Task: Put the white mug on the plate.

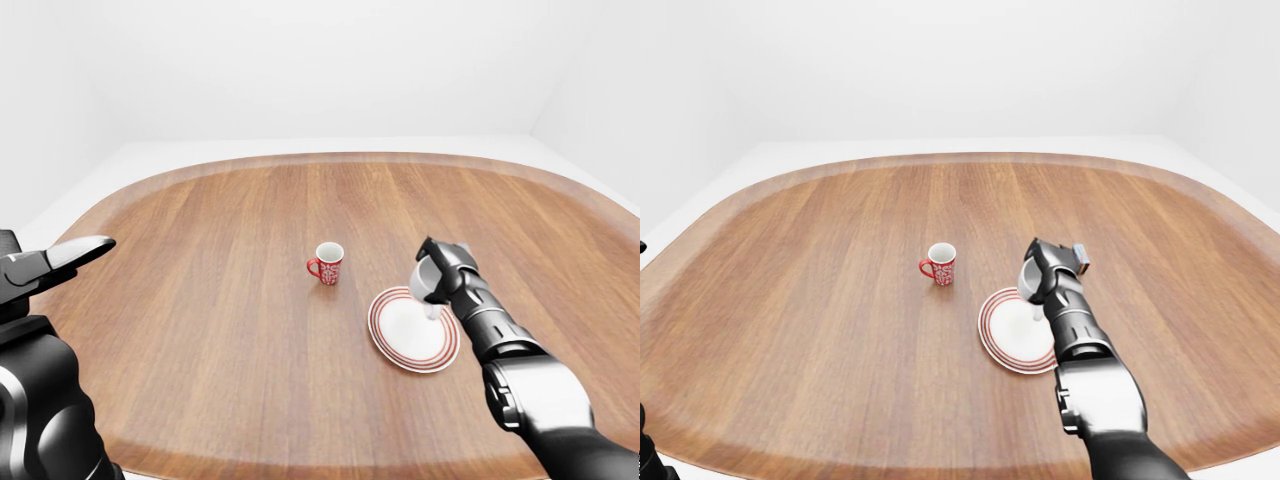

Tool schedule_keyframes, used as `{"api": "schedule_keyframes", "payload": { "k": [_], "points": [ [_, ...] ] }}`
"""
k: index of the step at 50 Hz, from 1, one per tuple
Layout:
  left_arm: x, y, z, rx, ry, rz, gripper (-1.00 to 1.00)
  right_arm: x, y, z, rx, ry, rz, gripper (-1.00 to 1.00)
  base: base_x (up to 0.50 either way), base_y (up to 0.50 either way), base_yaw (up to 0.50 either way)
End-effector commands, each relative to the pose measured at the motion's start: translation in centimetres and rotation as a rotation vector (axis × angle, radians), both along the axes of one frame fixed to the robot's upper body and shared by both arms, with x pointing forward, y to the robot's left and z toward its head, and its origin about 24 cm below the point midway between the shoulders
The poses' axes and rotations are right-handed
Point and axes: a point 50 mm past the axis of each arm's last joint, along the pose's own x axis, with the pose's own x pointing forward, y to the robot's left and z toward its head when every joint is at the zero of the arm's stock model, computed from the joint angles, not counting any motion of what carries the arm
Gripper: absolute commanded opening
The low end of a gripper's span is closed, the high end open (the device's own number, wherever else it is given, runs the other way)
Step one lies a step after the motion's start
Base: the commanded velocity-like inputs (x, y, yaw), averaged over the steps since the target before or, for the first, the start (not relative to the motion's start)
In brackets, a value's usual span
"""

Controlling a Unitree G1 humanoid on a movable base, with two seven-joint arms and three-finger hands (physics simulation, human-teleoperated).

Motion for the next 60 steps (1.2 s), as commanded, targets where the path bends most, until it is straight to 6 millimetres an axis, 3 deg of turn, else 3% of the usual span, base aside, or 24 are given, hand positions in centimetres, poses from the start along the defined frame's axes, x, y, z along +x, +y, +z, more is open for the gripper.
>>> {"api": "schedule_keyframes", "payload": {
  "k": [1,35,60],
  "points": [
    [1.0,0.4,-0.9,-0.039,0.046,0.005,1.00,-1.3,0.3,-2.7,0.064,0.109,-0.024,-1.00,0.00,0.00,0.00],
    [1.0,0.3,-0.9,-0.036,0.048,0.004,1.00,-2.9,0.9,-5.3,0.070,0.148,-0.045,-1.00,0.00,0.00,0.00],
    [1.0,0.3,-0.9,-0.033,0.048,0.004,1.00,-3.0,0.8,-5.3,0.086,0.167,-0.041,-1.00,0.00,0.00,0.00]
  ]
}}
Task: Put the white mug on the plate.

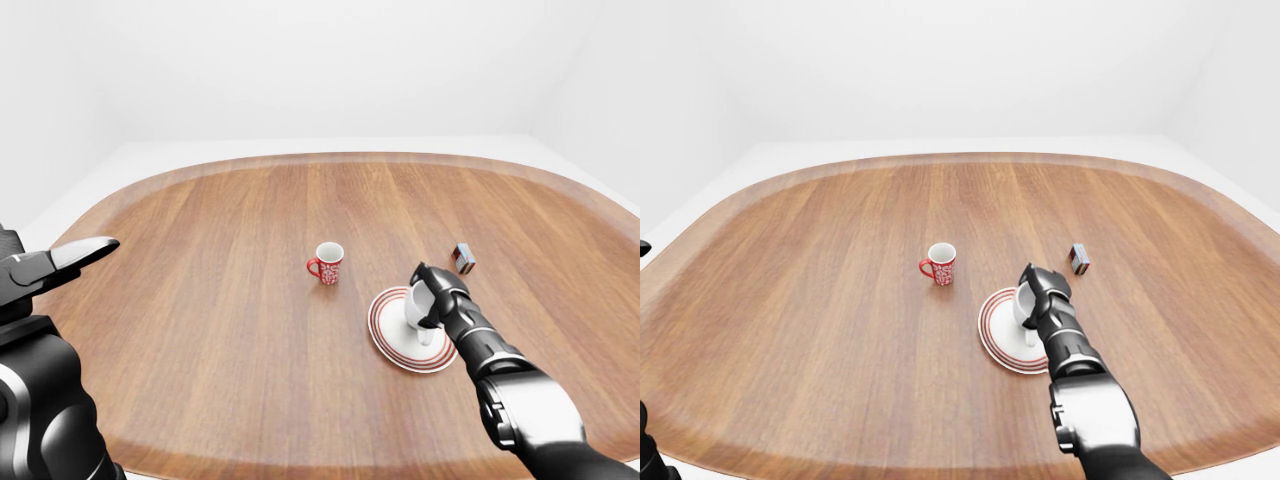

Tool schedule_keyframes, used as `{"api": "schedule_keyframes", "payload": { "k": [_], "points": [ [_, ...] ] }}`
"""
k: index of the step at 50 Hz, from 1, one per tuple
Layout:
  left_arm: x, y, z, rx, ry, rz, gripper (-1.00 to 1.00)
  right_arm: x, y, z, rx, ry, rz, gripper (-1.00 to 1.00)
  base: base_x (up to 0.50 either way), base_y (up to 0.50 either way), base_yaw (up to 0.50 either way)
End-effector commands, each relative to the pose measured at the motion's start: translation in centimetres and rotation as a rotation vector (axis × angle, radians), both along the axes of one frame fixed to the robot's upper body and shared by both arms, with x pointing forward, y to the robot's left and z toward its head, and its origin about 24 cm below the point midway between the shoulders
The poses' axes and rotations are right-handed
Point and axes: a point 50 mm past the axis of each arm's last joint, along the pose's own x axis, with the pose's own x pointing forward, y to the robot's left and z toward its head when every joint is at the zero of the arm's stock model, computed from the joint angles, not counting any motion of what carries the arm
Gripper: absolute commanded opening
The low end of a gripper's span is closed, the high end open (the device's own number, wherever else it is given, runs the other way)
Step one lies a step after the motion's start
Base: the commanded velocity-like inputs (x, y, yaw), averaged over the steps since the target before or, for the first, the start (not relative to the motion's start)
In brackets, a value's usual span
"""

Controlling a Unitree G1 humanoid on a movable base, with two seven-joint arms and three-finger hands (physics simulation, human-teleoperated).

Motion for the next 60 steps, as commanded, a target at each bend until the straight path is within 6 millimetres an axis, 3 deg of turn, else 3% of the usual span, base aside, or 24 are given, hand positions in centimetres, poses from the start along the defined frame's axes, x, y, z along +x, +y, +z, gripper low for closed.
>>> {"api": "schedule_keyframes", "payload": {
  "k": [1,4,6,10,34,40,44,47,52,55,60],
  "points": [
    [0.9,0.4,-0.9,-0.038,0.045,0.005,1.00,-0.5,0.0,-0.9,0.034,0.045,-0.034,-1.00,0.00,0.00,0.00],
    [1.0,0.4,-0.9,-0.038,0.046,0.005,1.00,-0.5,-0.1,-0.8,0.036,0.043,-0.037,-0.92,0.00,0.00,0.00],
    [1.0,0.4,-0.9,-0.037,0.047,0.004,1.00,-0.4,-0.1,-0.8,0.036,0.042,-0.036,-0.69,0.00,0.00,0.00],
    [0.9,0.4,-0.9,-0.037,0.047,0.005,1.00,-0.4,0.1,-0.8,0.032,0.041,-0.030,0.98,0.00,0.00,0.00],
    [1.0,0.4,-0.9,-0.040,0.047,0.005,1.00,-0.1,0.6,-0.5,0.049,0.053,-0.010,1.00,0.00,0.00,0.00],
    [1.0,0.4,-1.0,-0.039,0.052,0.007,1.00,0.6,2.8,-0.2,0.075,0.156,0.114,1.00,0.00,0.00,0.00],
    [1.0,0.4,-1.0,-0.038,0.051,0.005,1.00,0.3,5.5,-0.8,0.040,0.265,0.269,1.00,0.00,0.00,0.00],
    [1.0,0.5,-0.9,-0.040,0.046,0.008,1.00,0.6,7.0,-0.1,-0.017,0.249,0.357,1.00,0.00,0.00,0.00],
    [1.1,0.5,-0.9,-0.041,0.051,0.008,1.00,-1.1,9.2,2.0,-0.165,0.283,0.547,1.00,0.00,0.00,0.00],
    [1.0,0.5,-0.9,-0.041,0.048,0.008,1.00,-2.1,9.4,3.0,-0.251,0.298,0.565,1.00,0.00,0.00,0.00],
    [1.1,0.5,-0.9,-0.040,0.049,0.007,1.00,-3.7,9.7,5.4,-0.405,0.157,0.534,1.00,0.00,0.00,0.00]
  ]
}}
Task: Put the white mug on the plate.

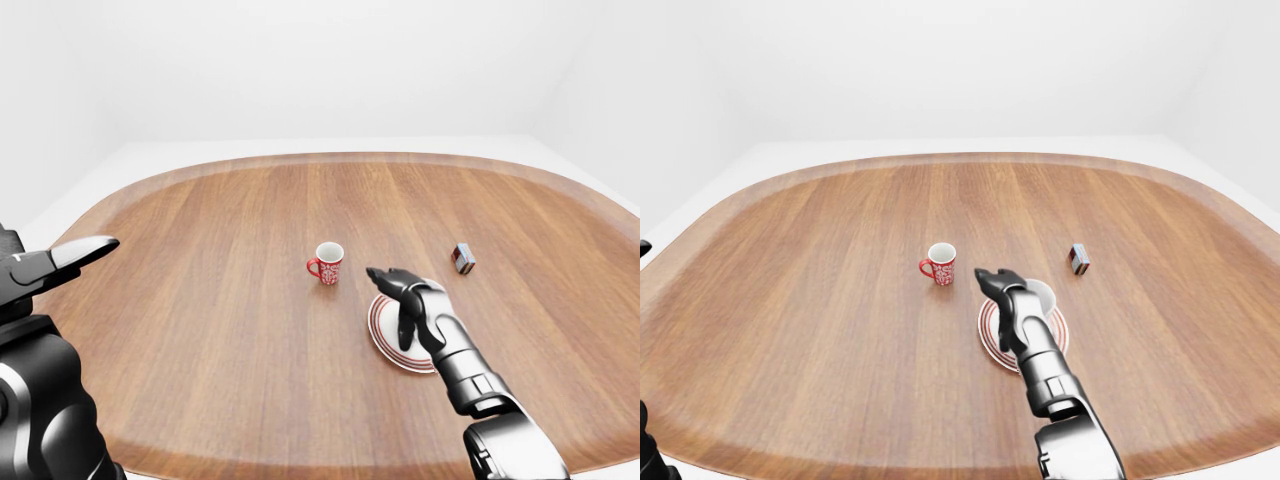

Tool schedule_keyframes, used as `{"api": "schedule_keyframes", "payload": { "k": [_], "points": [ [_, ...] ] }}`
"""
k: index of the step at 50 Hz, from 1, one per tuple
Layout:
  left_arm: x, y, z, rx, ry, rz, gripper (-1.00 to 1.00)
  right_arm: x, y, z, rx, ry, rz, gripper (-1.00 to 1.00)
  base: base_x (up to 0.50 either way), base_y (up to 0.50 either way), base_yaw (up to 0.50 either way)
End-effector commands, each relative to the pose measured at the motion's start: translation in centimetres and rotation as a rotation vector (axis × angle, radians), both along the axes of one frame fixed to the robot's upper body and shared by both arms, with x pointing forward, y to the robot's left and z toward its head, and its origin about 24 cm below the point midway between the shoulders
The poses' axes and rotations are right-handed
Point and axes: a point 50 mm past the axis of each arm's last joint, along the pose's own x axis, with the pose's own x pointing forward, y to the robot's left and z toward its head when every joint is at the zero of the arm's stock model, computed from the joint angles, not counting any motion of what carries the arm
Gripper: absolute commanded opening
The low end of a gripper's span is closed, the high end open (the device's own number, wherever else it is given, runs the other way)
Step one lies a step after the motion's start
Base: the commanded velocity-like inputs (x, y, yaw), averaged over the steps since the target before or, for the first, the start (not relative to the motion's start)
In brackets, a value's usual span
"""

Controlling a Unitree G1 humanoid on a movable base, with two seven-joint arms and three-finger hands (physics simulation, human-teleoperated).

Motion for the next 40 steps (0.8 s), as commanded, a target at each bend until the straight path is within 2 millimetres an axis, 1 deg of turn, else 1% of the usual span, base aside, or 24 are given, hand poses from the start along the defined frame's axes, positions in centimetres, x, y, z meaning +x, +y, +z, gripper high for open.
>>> {"api": "schedule_keyframes", "payload": {
  "k": [1,3,4,7,8,12,14,15,18,21,22,25,26,29,34,38,39,40],
  "points": [
    [1.0,0.4,-0.8,-0.038,0.046,0.004,1.00,-3.2,1.9,3.3,-0.256,-0.118,0.082,1.00,0.00,0.00,0.00],
    [1.1,0.4,-0.8,-0.038,0.046,0.004,1.00,-3.5,2.1,4.0,-0.273,-0.159,0.073,1.00,0.00,0.00,0.00],
    [1.1,0.4,-0.9,-0.037,0.050,0.003,1.00,-3.9,2.7,4.7,-0.280,-0.197,0.080,1.00,0.00,0.00,0.00],
    [1.1,0.4,-0.8,-0.038,0.046,0.004,1.00,-4.5,3.6,5.6,-0.282,-0.252,0.082,1.00,0.00,0.00,0.00],
    [1.1,0.5,-0.8,-0.039,0.047,0.004,1.00,-5.1,4.4,6.1,-0.276,-0.285,0.096,1.00,0.00,0.00,0.00],
    [1.0,0.4,-0.8,-0.039,0.045,0.004,1.00,-6.5,5.9,7.2,-0.260,-0.350,0.109,1.00,0.00,0.00,0.00],
    [1.0,0.5,-0.8,-0.040,0.045,0.004,1.00,-7.5,7.0,8.4,-0.242,-0.412,0.125,1.00,0.00,0.00,0.00],
    [1.0,0.4,-0.8,-0.040,0.045,0.004,1.00,-7.7,7.1,8.8,-0.238,-0.427,0.124,1.00,0.00,0.00,0.00],
    [1.0,0.4,-0.8,-0.039,0.044,0.004,1.00,-9.4,8.5,10.3,-0.206,-0.506,0.147,1.00,0.00,0.00,0.00],
    [0.9,0.4,-0.8,-0.039,0.040,0.003,1.00,-10.6,9.3,11.2,-0.186,-0.549,0.161,1.00,0.00,0.00,0.00],
    [0.9,0.4,-0.8,-0.039,0.040,0.003,1.00,-11.5,10.0,11.9,-0.164,-0.586,0.177,1.00,0.00,0.00,0.00],
    [0.9,0.4,-0.8,-0.039,0.040,0.003,1.00,-12.6,10.7,13.0,-0.139,-0.638,0.193,1.00,0.00,0.00,0.00],
    [0.9,0.4,-0.8,-0.038,0.042,0.003,1.00,-13.4,11.1,13.9,-0.124,-0.679,0.203,1.00,0.00,0.00,0.00],
    [0.9,0.4,-0.8,-0.038,0.042,0.003,1.00,-14.6,11.7,15.3,-0.099,-0.752,0.223,1.00,0.00,0.00,0.00],
    [0.8,0.4,-0.8,-0.037,0.040,0.003,1.00,-17.1,12.5,17.5,-0.077,-0.911,0.339,1.00,0.00,0.00,0.00],
    [0.8,0.3,-0.7,-0.036,0.035,0.002,1.00,-18.5,12.0,19.2,0.011,-0.985,0.313,1.00,0.00,0.00,0.00],
    [0.8,0.3,-0.7,-0.037,0.035,0.002,1.00,-18.6,11.5,19.5,0.037,-0.985,0.284,1.00,0.00,0.00,0.00],
    [0.8,0.3,-0.7,-0.037,0.035,0.003,1.00,-18.9,11.5,19.7,0.043,-0.993,0.293,1.00,0.00,0.00,0.00]
  ]
}}
